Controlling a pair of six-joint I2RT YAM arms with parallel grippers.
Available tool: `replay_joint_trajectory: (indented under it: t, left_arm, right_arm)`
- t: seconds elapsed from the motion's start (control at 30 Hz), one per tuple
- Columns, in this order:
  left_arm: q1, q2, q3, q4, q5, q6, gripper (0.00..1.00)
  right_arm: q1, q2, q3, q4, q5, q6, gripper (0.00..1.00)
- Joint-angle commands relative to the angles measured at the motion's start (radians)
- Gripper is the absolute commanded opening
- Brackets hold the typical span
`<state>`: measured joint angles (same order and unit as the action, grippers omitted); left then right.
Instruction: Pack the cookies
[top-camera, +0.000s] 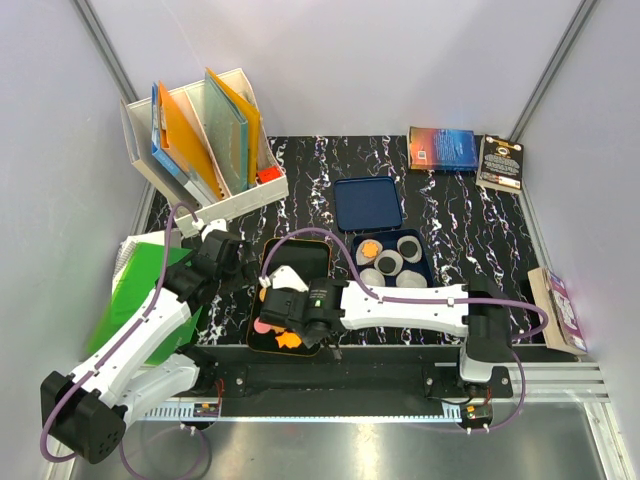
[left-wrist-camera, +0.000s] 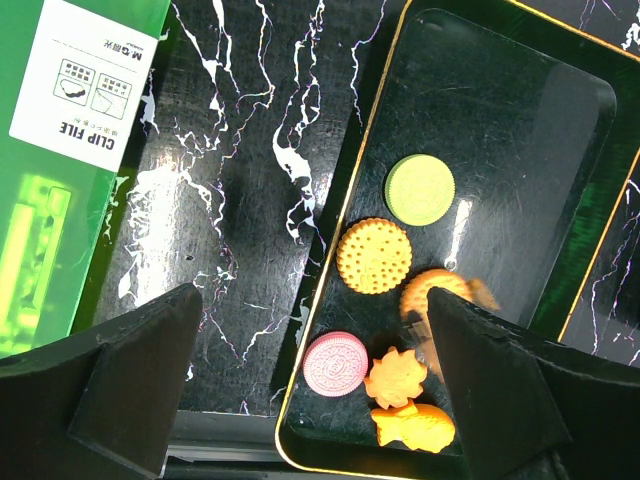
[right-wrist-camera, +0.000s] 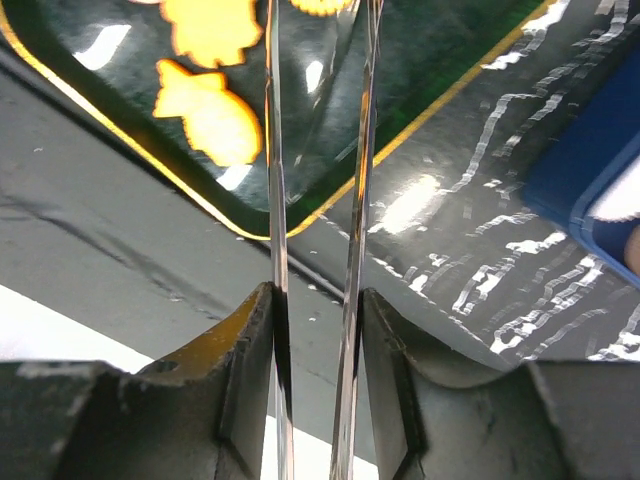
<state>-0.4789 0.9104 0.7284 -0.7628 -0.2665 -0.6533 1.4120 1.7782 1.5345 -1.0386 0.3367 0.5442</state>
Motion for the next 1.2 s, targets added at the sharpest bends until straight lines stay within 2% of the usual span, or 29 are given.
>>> replay_joint_trajectory:
  t: [0.0, 0.4, 0.57, 0.73, 0.83, 1.0, 1.17]
  left_arm:
    - [-0.003, -0.019, 0.023, 0.019, -0.013, -0.003, 0.99]
    - [-0.004, -0.022, 0.022, 0.017, -0.017, -0.003, 0.99]
    - [-0.006, -0.022, 0.020, 0.017, -0.017, -0.005, 0.99]
    - [-0.006, -0.011, 0.022, 0.017, -0.011, -0.003, 0.99]
    - [-0.006, -0.004, 0.022, 0.017, -0.010, -0.002, 0.99]
    - [-0.006, 0.008, 0.023, 0.019, -0.005, 0.000, 0.99]
    - [-0.006, 0.028, 0.026, 0.020, 0.000, 0.003, 0.99]
  right_arm:
    - [0.005, -0.072, 0.061, -0.066, 0.108, 0.016, 0.40]
    - [0.005, -0.163, 0.092, -0.187, 0.242, 0.071, 0.39]
    - [0.002, -0.252, 0.062, -0.279, 0.311, 0.151, 0.39]
    - [-0.056, -0.373, -0.020, -0.385, 0.350, 0.269, 0.39]
    - [-0.131, -0.460, -0.076, -0.399, 0.346, 0.293, 0.38]
    - [-0.186, -0.583, -0.174, -0.385, 0.299, 0.304, 0.38]
    - [-0.200, -0.602, -0.223, -0.426, 0.271, 0.344, 0.38]
